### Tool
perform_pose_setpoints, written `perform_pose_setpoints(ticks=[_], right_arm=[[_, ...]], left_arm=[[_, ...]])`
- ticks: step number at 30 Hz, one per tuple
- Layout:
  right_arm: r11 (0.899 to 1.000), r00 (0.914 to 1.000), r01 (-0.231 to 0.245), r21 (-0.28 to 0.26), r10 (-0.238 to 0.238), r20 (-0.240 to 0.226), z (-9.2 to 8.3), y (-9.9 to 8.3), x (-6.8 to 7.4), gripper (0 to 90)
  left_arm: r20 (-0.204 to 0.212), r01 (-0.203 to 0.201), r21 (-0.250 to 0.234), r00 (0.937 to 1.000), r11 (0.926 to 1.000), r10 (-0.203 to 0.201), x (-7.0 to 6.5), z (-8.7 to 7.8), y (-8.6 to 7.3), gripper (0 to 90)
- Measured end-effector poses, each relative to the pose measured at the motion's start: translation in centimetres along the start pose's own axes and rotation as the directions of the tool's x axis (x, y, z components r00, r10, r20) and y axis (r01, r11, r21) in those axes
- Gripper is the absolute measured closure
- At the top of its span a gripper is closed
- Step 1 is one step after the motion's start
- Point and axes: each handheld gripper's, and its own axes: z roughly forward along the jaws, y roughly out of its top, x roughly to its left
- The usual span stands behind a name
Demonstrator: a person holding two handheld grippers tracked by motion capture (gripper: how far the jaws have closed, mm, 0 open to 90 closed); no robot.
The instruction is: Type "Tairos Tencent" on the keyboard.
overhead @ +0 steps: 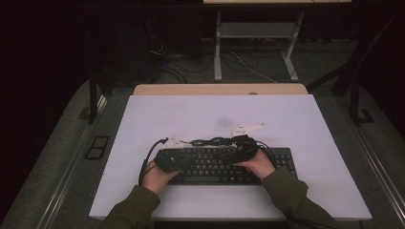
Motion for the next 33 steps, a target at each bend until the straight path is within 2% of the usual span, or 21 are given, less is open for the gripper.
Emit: perform_pose_setpoints(ticks=[10,16,26,33], right_arm=[[1.000,1.0000,-0.002,0.001,0.002,0.003,-0.2,0.0,-0.1,28.1],[1.000,1.0000,0.001,-0.002,-0.001,0.001,-0.2,0.0,-0.2,28.2],[1.000,0.9998,-0.018,-0.003,0.018,-0.002,-0.5,0.1,-0.3,32.9],[1.000,0.9996,-0.020,0.003,0.020,-0.019,-0.8,0.1,-0.3,39.9]], left_arm=[[0.003,0.006,-0.023,1.0000,0.9997,-0.006,0.0,-0.4,0.1,87.2],[0.007,0.009,-0.042,0.9999,0.9991,-0.009,-0.1,-0.9,0.2,74.1],[0.005,0.001,-0.074,1.0000,0.9972,-0.001,-0.1,-1.8,-0.2,45.0],[-0.002,0.009,-0.098,1.0000,0.9951,-0.010,0.0,-2.6,-0.7,32.8]])
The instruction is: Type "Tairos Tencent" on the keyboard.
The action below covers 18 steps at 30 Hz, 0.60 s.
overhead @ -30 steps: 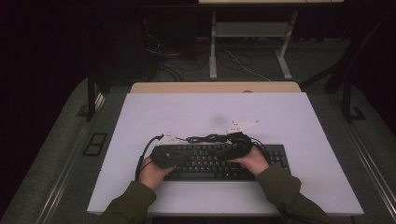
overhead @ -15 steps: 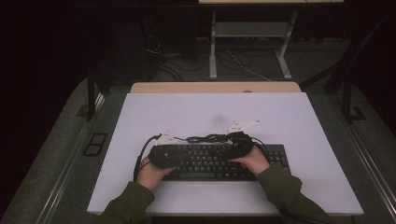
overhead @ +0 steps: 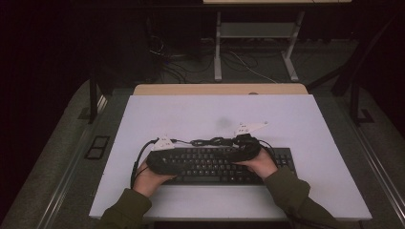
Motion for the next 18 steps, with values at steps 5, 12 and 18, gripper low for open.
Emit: perform_pose_setpoints(ticks=[5,12,18], right_arm=[[1.000,0.9999,0.009,0.007,-0.009,-0.006,-0.20,-0.08,0.08,49.5],[1.000,0.9998,0.017,0.023,-0.017,-0.010,-0.57,-0.17,0.25,66.6],[0.998,0.9993,0.034,0.045,-0.033,-0.018,-0.65,-0.29,0.36,81.1]], left_arm=[[-0.008,0.003,-0.010,1.0000,0.9999,-0.003,0.13,-0.35,-0.30,24.9],[-0.016,0.005,-0.007,0.9999,1.0000,-0.005,0.09,-0.41,-0.63,16.6],[-0.023,0.004,-0.013,0.9997,0.9999,-0.004,0.10,-0.59,-0.69,13.6]])
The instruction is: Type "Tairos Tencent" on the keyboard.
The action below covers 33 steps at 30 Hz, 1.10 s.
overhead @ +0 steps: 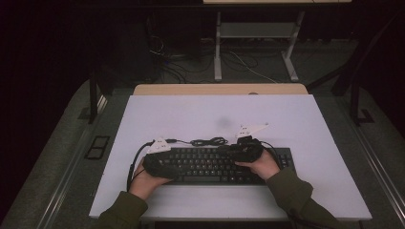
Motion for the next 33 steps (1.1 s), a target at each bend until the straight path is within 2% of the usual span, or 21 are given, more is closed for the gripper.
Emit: perform_pose_setpoints(ticks=[4,19,33], right_arm=[[1.000,0.9999,0.006,0.017,-0.006,-0.012,0.0,-0.1,0.0,89.1],[0.993,0.9994,0.034,0.110,-0.035,0.003,0.3,-0.7,-0.2,89.3],[0.988,0.9987,0.051,0.146,-0.051,-0.002,1.4,-0.8,0.3,89.3]], left_arm=[[-0.003,0.003,-0.001,1.0000,1.0000,-0.003,0.1,0.0,-0.1,13.0],[-0.001,0.004,0.000,1.0000,1.0000,-0.004,0.1,-0.1,-0.1,12.1],[0.002,0.003,0.001,1.0000,1.0000,-0.003,0.1,-0.1,-0.1,12.2]])
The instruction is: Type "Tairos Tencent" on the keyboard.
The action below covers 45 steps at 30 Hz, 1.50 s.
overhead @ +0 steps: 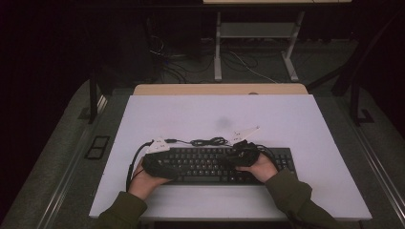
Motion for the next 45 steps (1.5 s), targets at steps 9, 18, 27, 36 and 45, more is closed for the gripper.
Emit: perform_pose_setpoints(ticks=[9,18,27,36,45], right_arm=[[1.000,0.9999,0.009,0.021,-0.009,0.014,0.4,-0.1,0.2,89.4],[1.000,1.0000,0.003,0.003,-0.003,0.007,0.1,0.1,0.1,89.3],[0.999,0.9998,-0.021,-0.049,0.021,-0.005,-0.5,0.3,-0.1,80.5],[0.991,0.9980,-0.061,-0.115,0.062,0.008,-0.7,0.3,-0.6,36.4],[0.985,0.9950,-0.069,-0.160,0.080,0.061,-0.8,0.4,-1.0,20.1]], left_arm=[[-0.002,-0.002,0.001,1.0000,1.0000,0.002,0.0,0.0,0.0,12.2],[-0.002,-0.003,0.000,1.0000,1.0000,0.003,0.0,-0.1,0.0,12.2],[-0.005,-0.005,0.000,1.0000,1.0000,0.005,-0.1,-0.1,0.1,12.8],[-0.005,-0.005,0.002,1.0000,1.0000,0.005,-0.1,-0.1,0.1,13.4],[-0.005,-0.002,0.003,1.0000,1.0000,0.002,-0.1,-0.2,0.1,14.0]])
